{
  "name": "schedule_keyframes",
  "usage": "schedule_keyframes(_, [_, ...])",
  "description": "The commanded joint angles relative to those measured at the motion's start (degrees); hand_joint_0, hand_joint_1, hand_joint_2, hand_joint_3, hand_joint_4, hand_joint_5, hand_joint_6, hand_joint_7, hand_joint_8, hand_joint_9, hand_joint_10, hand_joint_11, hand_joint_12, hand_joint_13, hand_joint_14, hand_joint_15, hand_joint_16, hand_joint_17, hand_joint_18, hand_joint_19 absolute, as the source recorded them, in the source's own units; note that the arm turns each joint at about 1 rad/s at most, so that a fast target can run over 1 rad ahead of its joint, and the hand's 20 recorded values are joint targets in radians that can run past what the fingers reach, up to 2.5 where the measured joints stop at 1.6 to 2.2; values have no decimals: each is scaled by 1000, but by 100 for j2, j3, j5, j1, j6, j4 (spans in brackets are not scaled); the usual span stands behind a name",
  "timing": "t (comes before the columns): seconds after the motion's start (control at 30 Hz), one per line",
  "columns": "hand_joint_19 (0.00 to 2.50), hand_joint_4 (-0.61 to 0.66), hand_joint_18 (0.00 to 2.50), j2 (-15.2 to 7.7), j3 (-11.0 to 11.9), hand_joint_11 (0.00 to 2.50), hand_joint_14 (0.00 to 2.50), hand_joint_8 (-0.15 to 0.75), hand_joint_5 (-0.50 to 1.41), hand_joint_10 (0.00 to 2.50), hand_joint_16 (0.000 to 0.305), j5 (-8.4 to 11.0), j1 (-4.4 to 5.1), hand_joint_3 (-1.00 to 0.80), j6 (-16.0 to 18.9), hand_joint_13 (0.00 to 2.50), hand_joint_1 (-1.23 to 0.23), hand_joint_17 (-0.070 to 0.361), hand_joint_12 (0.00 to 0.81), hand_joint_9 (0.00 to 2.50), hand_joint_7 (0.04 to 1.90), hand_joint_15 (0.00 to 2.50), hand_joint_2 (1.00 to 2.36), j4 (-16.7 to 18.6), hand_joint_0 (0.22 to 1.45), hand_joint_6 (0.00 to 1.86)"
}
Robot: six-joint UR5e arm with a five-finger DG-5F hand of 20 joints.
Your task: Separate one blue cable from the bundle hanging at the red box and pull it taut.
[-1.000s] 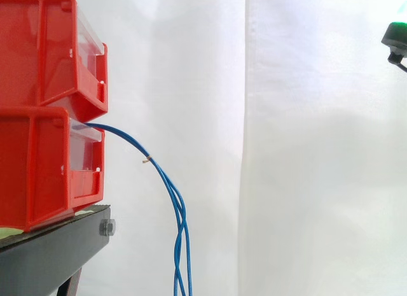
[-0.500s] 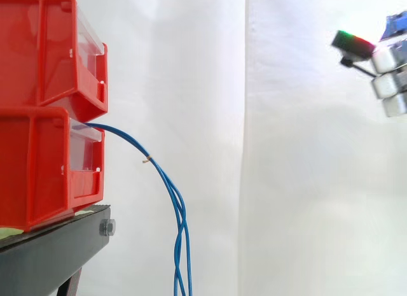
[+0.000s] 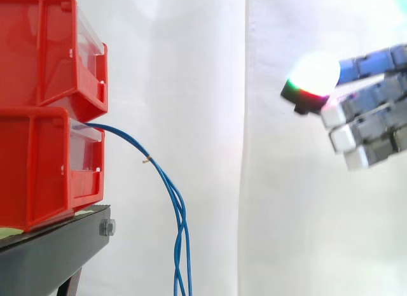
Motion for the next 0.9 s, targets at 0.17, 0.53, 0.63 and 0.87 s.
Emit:
schedule_keyframes(0.17, [303, 200, 545, -616, 76, 305, 12, 278, -215, 8, 32, 140, 202, -500, 151, 678, -713, 71, 311, 607, 838, 341, 1000, 606, 505, 502])
schedule_keyframes(0.53, [312, 219, 554, -1187, 305, 319, 11, 287, -204, 8, 32, 632, 308, -500, 371, 688, -676, 72, 314, 639, 843, 336, 1000, 861, 502, 502])
schedule_keyframes(0.63, [312, 221, 552, -1380, 305, 318, 13, 288, -203, 11, 32, 650, 308, -500, 424, 690, -675, 72, 314, 640, 839, 347, 1000, 896, 504, 502])
schedule_keyframes(0.87, [313, 222, 552, -1820, 630, 327, 12, 286, -201, 9, 32, 668, 299, -500, 670, 690, -675, 72, 312, 650, 841, 345, 1000, 1125, 506, 502])
